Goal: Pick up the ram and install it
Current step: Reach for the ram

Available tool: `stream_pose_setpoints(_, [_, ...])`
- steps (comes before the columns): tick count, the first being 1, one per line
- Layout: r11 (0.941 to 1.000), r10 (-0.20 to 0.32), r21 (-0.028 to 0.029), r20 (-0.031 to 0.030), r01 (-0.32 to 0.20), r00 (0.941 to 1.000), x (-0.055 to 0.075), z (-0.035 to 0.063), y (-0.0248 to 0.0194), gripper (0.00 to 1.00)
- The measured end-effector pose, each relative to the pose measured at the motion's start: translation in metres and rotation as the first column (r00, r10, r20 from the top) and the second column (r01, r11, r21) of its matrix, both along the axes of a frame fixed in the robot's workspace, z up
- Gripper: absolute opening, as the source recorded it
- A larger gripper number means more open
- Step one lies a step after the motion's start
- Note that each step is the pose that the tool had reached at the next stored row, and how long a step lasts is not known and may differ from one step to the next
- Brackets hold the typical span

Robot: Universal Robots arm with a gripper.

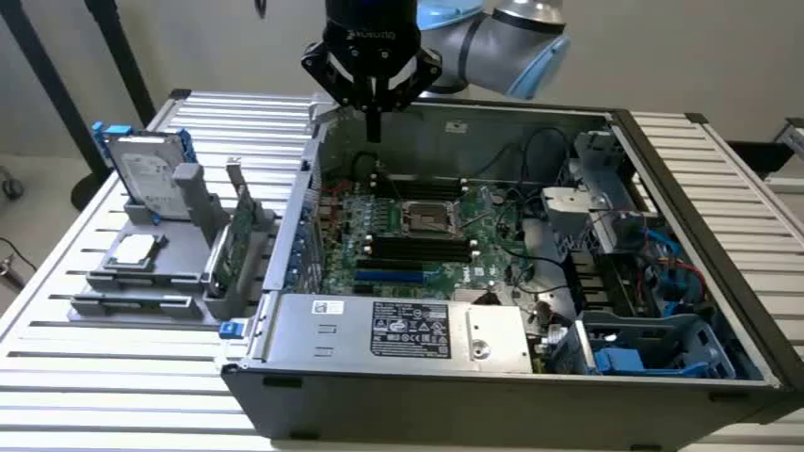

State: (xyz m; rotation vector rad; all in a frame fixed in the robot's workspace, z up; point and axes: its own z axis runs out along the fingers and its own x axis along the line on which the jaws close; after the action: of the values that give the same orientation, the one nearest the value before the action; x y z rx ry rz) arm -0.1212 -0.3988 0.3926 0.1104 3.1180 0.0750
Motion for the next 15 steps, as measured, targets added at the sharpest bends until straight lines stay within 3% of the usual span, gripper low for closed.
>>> stream_pose_setpoints(11, [1.0,0.0,0.0,0.0,0.0,1.0,0.0,0.0,0.0,0.11])
stream_pose_setpoints(15, [1.0,0.0,0.0001,0.0,0.0,1.0,-0.014,0.0,-0.0002,0.11])
